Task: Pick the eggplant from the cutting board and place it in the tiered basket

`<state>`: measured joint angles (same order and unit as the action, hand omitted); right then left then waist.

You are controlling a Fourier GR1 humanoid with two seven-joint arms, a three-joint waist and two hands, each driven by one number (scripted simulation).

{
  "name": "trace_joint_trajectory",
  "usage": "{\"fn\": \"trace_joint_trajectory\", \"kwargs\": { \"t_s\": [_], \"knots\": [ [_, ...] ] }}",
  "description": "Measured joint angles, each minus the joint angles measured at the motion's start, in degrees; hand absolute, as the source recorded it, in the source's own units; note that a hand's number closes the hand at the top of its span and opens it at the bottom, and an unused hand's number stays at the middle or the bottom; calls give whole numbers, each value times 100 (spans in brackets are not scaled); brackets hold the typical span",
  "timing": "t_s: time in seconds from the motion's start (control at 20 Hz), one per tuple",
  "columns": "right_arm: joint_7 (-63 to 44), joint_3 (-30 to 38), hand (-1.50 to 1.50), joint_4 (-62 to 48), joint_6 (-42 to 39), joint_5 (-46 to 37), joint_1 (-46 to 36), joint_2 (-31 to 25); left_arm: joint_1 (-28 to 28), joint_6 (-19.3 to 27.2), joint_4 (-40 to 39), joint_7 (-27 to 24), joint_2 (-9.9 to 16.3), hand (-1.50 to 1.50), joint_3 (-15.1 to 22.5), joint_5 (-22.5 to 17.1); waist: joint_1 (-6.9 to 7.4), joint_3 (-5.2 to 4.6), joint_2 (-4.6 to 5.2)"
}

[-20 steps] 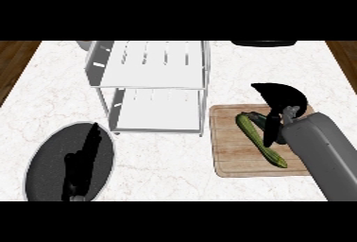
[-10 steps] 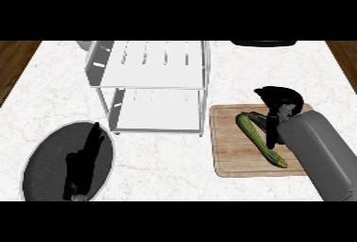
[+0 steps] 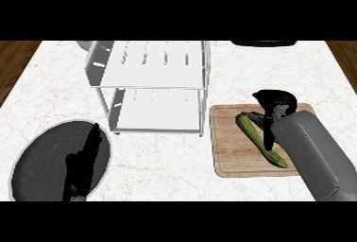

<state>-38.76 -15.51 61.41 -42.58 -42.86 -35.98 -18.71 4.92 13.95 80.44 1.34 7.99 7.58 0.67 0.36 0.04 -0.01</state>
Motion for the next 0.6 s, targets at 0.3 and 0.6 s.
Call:
{"fn": "trace_joint_trajectory", "kwargs": {
  "t_s": [0.3,0.6],
  "knots": [
    [115,240,-150,-399,-94,-219,-114,99,54,-52,-55,-204,-78,0,-68,69,1,4,-4],
    [326,391,-150,-727,-41,-462,-67,167,12,-118,-23,-56,-106,0,-123,143,1,2,0]
  ]
}}
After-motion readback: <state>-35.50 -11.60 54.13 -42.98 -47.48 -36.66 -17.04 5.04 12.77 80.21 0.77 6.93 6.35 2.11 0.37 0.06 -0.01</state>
